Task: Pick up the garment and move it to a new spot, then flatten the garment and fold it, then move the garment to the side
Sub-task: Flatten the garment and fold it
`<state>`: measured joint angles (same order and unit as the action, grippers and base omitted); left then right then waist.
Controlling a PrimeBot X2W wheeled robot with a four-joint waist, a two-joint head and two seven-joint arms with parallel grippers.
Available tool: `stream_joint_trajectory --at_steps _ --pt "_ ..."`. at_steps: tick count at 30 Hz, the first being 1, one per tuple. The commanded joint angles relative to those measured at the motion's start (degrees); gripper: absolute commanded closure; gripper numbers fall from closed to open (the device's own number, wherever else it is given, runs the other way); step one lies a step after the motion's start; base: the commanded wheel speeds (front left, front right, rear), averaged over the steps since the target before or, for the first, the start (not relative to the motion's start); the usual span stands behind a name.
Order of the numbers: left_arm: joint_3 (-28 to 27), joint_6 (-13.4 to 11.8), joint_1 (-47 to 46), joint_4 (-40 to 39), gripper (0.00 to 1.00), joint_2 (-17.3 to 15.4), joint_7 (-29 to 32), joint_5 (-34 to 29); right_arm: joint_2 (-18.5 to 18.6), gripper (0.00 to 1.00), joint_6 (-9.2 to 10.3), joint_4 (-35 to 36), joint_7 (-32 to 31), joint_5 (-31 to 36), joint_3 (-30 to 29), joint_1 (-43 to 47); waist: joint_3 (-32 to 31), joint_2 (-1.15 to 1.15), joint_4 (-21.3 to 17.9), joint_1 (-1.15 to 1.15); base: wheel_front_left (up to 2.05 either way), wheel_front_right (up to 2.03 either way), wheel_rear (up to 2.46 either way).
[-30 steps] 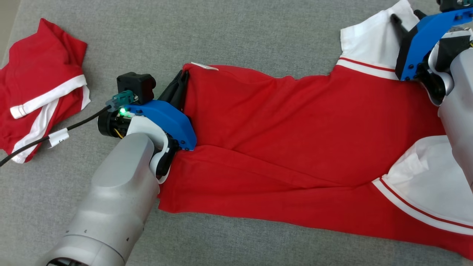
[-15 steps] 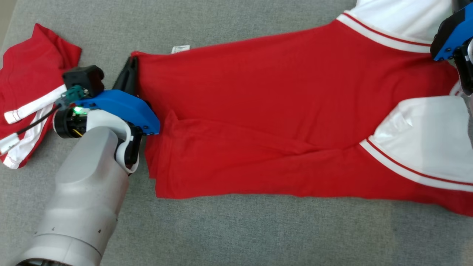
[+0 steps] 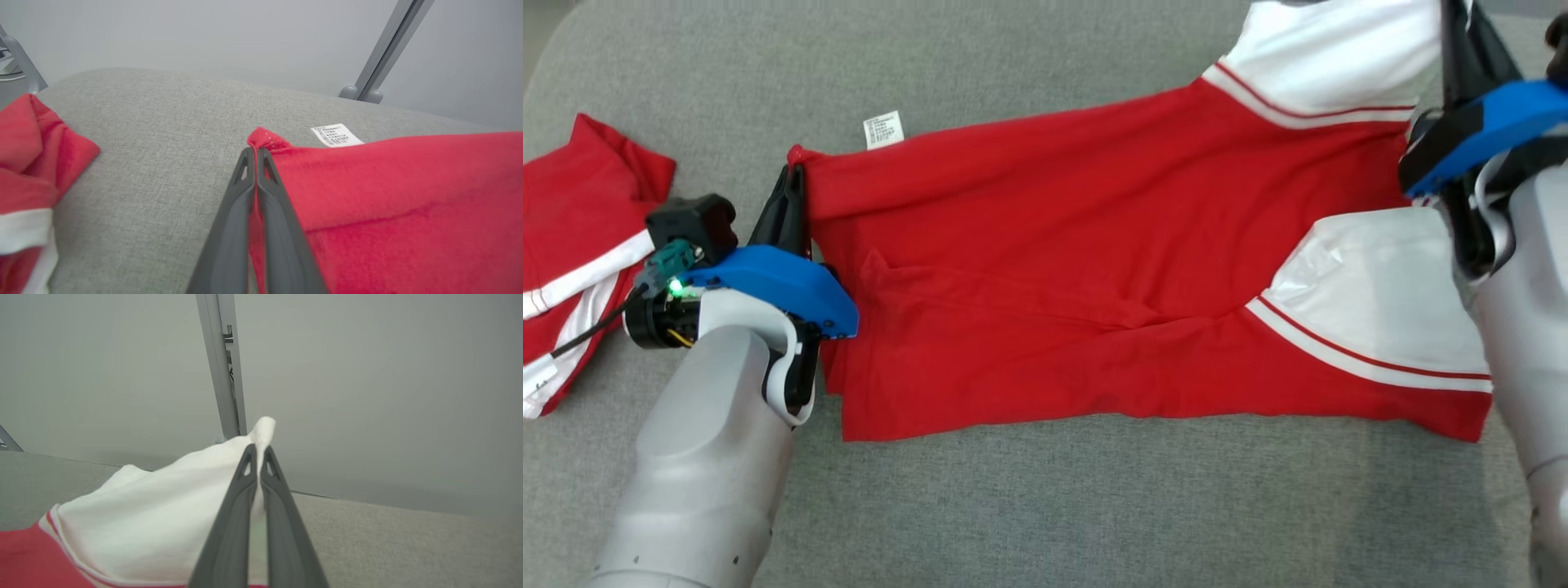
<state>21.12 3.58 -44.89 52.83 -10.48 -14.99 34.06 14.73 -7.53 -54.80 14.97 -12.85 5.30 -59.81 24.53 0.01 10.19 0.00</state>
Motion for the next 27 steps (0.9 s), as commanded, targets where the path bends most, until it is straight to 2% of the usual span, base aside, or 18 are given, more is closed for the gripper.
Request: stream_joint_trajectory --at_steps 1,7,11,19,25,26,27 --pt "-0.53 0.19 1.01 -0.68 1.0 -0.53 -0.26 -0.91 -0.31 1.0 0.07 1.86 0.28 -1.24 -0.26 2.81 -1.59 -0.01 -1.34 0.0 0.0 0.0 0.0" --pt "-3.33 0.29 6.41 -2.43 1.0 -0.51 -0.26 -3.0 -1.21 1.0 0.06 10.14 0.27 -6.69 -0.69 14.79 -5.58 -0.01 -3.31 0.0 0.0 0.0 0.0" --pt "-4.78 0.39 10.02 -2.54 1.0 0.27 -0.26 -3.98 -1.49 1.0 0.06 12.63 0.27 -9.9 -0.39 21.88 -7.64 -0.01 -4.1 0.0 0.0 0.0 0.0" --pt "-7.69 0.31 15.34 -2.15 1.0 1.67 -0.26 -5.24 -2.31 1.0 0.05 13.04 0.27 -13.95 1.58 28.3 -9.57 -0.01 -5.34 0.0 0.0 0.0 0.0" --pt "-8.94 0.84 19.15 -1.88 1.0 3.53 -0.26 -6.22 -2.95 1.0 0.05 8.98 0.27 -16.54 3.38 30.72 -11.41 -0.01 -4.72 0.0 0.0 0.0 0.0" --pt "-9.29 0.75 19.61 -2.09 0.77 3.8 -0.26 -6.4 -2.8 0.71 0.05 8.06 0.27 -17.01 3.21 30.79 -11.63 -0.01 -4.51 0.0 0.0 0.0 0.0" --pt "-9.71 0.63 20.1 -2.54 0.51 4.11 -0.26 -6.62 -2.71 0.0 0.05 7.57 0.28 -17.33 3.18 30.86 -11.89 -0.01 -4.23 0.0 0.0 0.0 0.0"
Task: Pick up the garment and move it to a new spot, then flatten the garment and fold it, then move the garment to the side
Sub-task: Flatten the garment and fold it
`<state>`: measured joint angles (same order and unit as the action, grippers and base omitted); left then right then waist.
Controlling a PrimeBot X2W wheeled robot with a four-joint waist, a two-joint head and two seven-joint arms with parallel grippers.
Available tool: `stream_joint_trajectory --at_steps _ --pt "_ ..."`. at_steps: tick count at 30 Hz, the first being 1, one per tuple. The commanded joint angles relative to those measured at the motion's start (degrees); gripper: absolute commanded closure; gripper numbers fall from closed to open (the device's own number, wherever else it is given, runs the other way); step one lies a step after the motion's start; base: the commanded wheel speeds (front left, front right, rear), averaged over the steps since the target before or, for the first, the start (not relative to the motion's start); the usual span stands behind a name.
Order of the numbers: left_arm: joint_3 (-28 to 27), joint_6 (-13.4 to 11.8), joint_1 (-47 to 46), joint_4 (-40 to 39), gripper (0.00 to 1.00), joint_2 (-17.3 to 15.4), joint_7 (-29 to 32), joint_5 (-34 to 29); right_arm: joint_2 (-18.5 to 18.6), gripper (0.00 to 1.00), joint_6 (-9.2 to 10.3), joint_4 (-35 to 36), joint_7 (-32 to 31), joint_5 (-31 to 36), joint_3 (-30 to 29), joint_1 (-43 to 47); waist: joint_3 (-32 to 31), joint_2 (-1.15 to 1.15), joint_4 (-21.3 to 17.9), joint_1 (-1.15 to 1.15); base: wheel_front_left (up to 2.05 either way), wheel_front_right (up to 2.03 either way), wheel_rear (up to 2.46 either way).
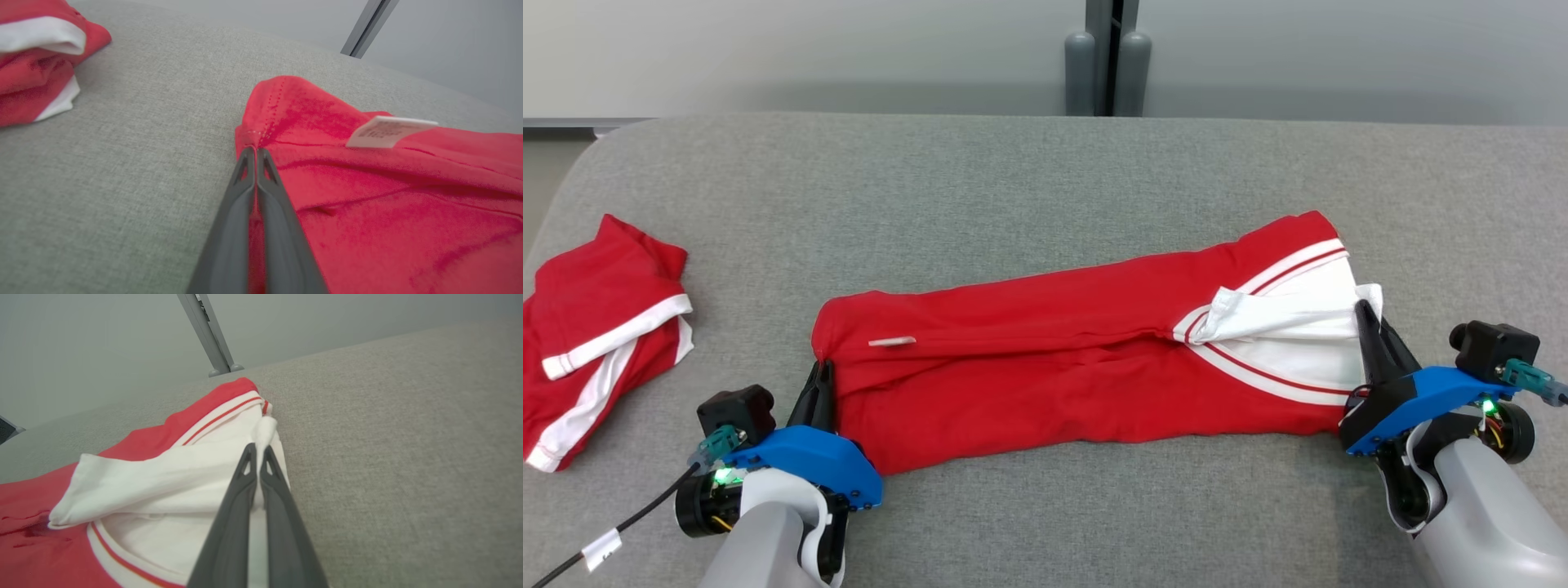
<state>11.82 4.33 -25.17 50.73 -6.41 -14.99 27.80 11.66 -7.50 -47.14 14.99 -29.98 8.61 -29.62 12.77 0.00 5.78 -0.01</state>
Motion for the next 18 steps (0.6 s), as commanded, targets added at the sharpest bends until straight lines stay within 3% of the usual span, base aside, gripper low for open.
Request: stream_joint_trajectory --at_steps 1,10,18 --pt "-0.97 -0.29 0.98 -1.08 0.0 0.38 -0.26 -0.51 0.38 0.0 0.02 -0.56 0.26 -0.51 -0.18 0.78 -0.38 0.0 0.46 0.01 0.0 0.0 0.0" --pt "-4.87 -1.67 8.67 -11.03 0.0 2.74 -0.26 -5.49 1.88 0.0 0.01 -3.05 0.24 0.83 -0.49 -0.68 -1.23 0.0 3.64 0.01 0.0 0.0 0.0" --pt "-4.48 -0.65 10.21 -13.69 0.0 3.49 -0.26 -7.52 3.53 0.0 0.02 -15.82 -0.95 4.79 -1.96 -4.58 -0.39 0.0 8.18 0.01 0.0 0.0 0.0"
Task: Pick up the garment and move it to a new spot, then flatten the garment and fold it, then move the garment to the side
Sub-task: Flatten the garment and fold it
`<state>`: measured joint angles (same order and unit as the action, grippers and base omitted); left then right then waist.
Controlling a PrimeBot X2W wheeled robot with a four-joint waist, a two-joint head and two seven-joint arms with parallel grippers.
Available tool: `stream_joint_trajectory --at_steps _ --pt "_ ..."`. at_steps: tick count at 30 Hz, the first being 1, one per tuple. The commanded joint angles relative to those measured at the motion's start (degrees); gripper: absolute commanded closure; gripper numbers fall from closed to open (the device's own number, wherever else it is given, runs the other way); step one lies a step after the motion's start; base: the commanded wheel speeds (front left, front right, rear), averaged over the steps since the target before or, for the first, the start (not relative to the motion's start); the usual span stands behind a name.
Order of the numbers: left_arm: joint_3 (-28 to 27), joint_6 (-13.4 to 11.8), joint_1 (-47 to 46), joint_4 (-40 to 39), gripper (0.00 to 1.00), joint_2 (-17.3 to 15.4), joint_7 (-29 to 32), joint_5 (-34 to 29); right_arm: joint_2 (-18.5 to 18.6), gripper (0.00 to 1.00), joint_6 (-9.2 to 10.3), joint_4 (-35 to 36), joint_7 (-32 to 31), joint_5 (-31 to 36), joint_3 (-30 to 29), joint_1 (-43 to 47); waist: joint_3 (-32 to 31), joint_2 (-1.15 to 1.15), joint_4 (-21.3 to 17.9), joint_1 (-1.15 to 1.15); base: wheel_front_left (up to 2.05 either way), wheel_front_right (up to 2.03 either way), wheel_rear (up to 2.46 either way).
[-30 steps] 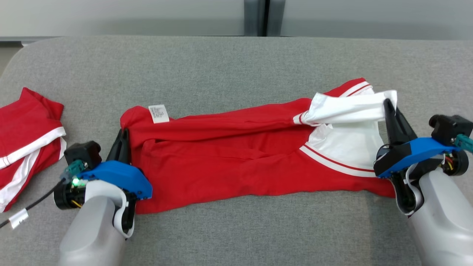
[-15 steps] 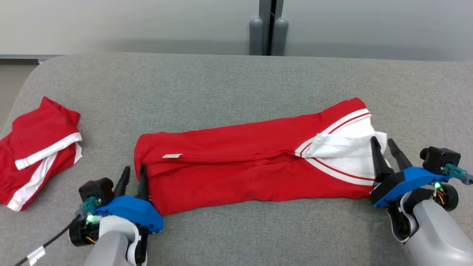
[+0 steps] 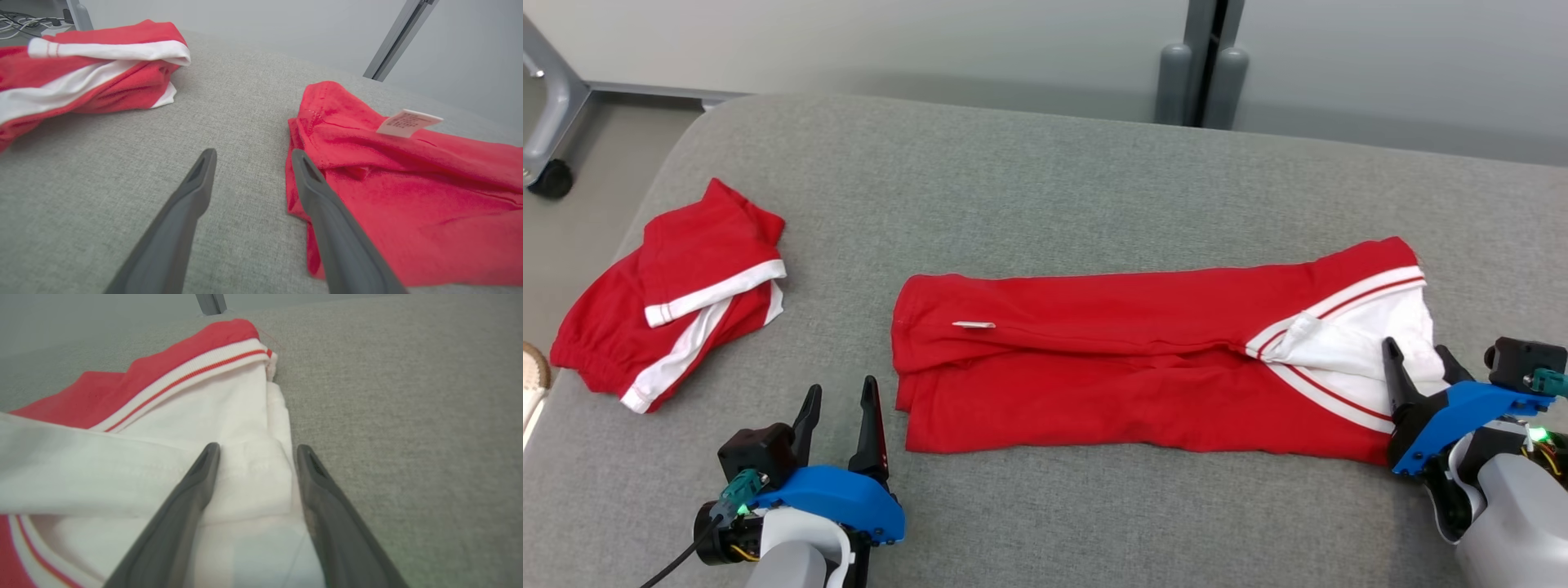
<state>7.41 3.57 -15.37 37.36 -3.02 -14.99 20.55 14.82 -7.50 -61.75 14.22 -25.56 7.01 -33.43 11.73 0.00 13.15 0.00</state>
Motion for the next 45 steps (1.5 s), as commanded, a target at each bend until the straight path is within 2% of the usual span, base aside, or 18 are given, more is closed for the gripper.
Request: stream_joint_trajectory --at_steps 1,5,6,7,8,10,17,27,34,38,45 --pt "0.08 0.29 0.39 -0.49 0.0 0.1 -0.26 0.07 0.28 0.0 0.02 -3.18 -0.69 0.73 -0.86 -1.05 0.79 0.0 1.13 0.0 0.0 0.0 0.0" --pt "0.38 0.14 0.7 -1.03 0.0 0.15 -0.26 1.04 -2.32 0.0 0.01 -8.33 -2.58 1.91 -0.66 -1.2 0.99 0.0 1.39 0.0 0.0 0.0 0.0" --pt "0.37 -0.07 0.77 -1.18 0.0 0.15 -0.25 1.18 -3.32 0.07 -0.09 -8.8 -3.1 1.78 -0.24 -1.02 1.02 0.0 1.17 0.0 0.0 0.0 0.0" --pt "0.38 -0.26 0.79 -1.25 0.0 0.15 -0.26 1.19 -4.32 0.82 -0.13 -9.04 -3.6 1.49 0.26 -0.77 1.01 0.0 0.88 0.0 0.0 0.0 0.0" --pt "0.35 -0.39 0.79 -1.33 0.0 0.13 -0.26 1.16 -5.24 1.0 -0.18 -8.98 -3.93 1.3 0.86 -0.49 0.98 0.0 0.51 0.0 0.0 0.0 0.0" --pt "0.45 -0.52 0.58 -1.52 0.0 0.12 -0.26 1.14 -5.86 1.0 -0.28 -7.92 -3.77 0.12 1.57 -0.17 0.99 0.0 -0.31 0.0 0.0 0.0 0.0" --pt "0.49 -0.42 -0.29 -1.13 0.0 0.1 -0.26 0.37 -3.58 1.0 0.04 -2.9 -0.17 -3.01 2.3 -0.21 0.35 0.0 -3.49 0.0 0.0 0.0 0.0" --pt "0.19 -0.6 0.42 -0.27 0.0 0.1 -0.26 0.7 -1.95 1.0 0.05 4.5 0.98 -7.15 2.17 3.81 -2.21 0.0 -12.05 0.0 0.0 0.0 0.0" --pt "0.31 -0.69 1.19 0.5 0.0 0.09 -0.26 1.43 -1.12 1.0 0.04 9.51 1.0 -6.67 1.61 6.1 -3.11 0.0 -16.71 0.0 0.0 0.0 0.0" --pt "0.88 -0.46 0.67 0.87 0.0 0.09 -0.26 1.46 -3.04 1.0 0.01 15.54 1.0 -5.95 3.98 5.82 -2.81 0.0 -16.91 0.0 0.0 0.0 0.0" --pt "1.86 -0.41 0.13 1.61 0.0 0.13 -0.27 1.01 -6.19 1.0 0.01 24.34 0.86 -8.33 15.02 5.22 -2.74 0.0 -13.73 0.0 0.0 0.0 0.0"
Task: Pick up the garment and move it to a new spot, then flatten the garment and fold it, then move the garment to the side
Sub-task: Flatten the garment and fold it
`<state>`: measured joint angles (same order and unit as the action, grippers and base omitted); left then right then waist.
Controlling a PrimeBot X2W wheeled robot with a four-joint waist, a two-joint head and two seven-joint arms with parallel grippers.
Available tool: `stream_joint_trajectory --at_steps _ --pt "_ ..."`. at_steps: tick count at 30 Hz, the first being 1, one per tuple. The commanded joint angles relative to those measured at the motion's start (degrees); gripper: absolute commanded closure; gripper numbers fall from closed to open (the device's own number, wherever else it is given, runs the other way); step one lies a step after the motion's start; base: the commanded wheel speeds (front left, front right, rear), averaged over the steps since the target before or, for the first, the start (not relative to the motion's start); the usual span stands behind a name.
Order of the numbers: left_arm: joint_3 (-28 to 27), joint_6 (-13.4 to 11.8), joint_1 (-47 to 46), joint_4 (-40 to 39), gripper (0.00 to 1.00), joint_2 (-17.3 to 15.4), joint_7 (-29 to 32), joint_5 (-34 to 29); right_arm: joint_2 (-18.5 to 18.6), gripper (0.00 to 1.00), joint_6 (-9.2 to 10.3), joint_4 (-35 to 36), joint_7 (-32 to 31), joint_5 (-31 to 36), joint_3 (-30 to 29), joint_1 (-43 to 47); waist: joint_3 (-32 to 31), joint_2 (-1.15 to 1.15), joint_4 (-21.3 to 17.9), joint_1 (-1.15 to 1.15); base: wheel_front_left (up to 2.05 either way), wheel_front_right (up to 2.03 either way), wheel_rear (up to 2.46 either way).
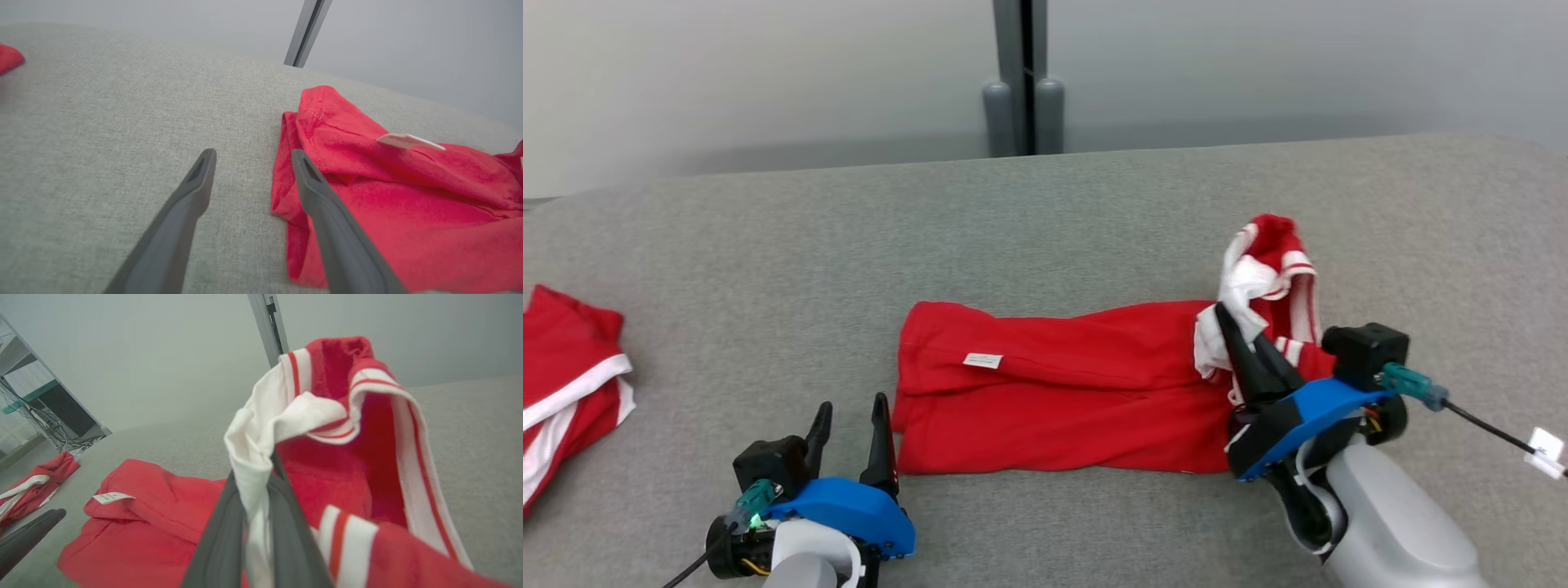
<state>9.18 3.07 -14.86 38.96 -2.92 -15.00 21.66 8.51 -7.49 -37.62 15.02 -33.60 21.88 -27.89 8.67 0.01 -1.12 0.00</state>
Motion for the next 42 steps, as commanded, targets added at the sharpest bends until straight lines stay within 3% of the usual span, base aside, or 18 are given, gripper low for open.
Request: stream_joint_trajectory --at_steps 1,10,19,20,21,22,26,35,42 --pt "0.14 0.08 -0.37 -0.04 0.0 0.02 -0.25 0.21 -0.31 1.0 0.0 0.75 -0.22 -0.93 1.67 -0.53 0.3 -0.01 1.32 0.0 0.0 0.0 0.0" --pt "4.82 -0.03 -0.84 0.13 0.0 0.0 -0.25 2.57 -2.56 1.0 0.0 -1.12 -1.44 -3.98 10.84 -3.83 0.53 -0.01 10.07 0.0 0.0 0.0 0.0" --pt "9.24 -0.76 -1.03 0.37 0.0 0.01 -0.25 4.66 -4.82 1.0 0.0 -7.57 -0.39 -3.9 14.89 -7.85 0.94 -0.01 17.63 0.0 0.0 0.0 0.0" --pt "9.43 -0.88 -1.07 0.35 0.0 0.03 -0.25 4.91 -5.08 0.96 0.0 -8.18 -0.21 -3.76 15.38 -8.13 0.9 -0.01 17.86 0.0 0.0 0.0 0.0" --pt "9.51 -1.09 -1.06 0.36 0.0 0.03 -0.25 5.02 -5.2 0.34 0.0 -8.55 -0.15 -3.89 15.66 -8.25 0.83 -0.01 17.96 0.0 0.0 0.0 0.0" --pt "9.55 -1.16 -1.03 0.4 0.0 0.03 -0.25 4.97 -5.24 0.0 0.0 -8.68 -0.02 -4.28 15.77 -8.43 0.75 -0.01 17.96 0.0 0.0 0.0 0.0" --pt "8.46 -1.86 -0.79 0.0 0.0 0.03 -0.25 4.17 -5.4 0.0 0.0 -6.12 0.2 -2.74 13.95 -9.46 0.21 -0.01 16.24 0.0 0.0 0.0 0.0" --pt "3.21 -3.07 0.52 -2.75 0.0 -0.03 -0.25 -0.11 -5.29 0.0 0.0 3.7 0.17 14.16 -8.72 0.06 -1.57 -0.01 8.49 0.0 0.0 0.0 0.0" --pt "-0.31 -4.08 2.47 -4.59 0.0 -0.01 -0.25 -4.66 -5.58 0.0 0.0 6.27 0.17 22.19 -19.0 7.76 -3.64 -0.01 4.34 0.0 0.0 0.0 0.0"
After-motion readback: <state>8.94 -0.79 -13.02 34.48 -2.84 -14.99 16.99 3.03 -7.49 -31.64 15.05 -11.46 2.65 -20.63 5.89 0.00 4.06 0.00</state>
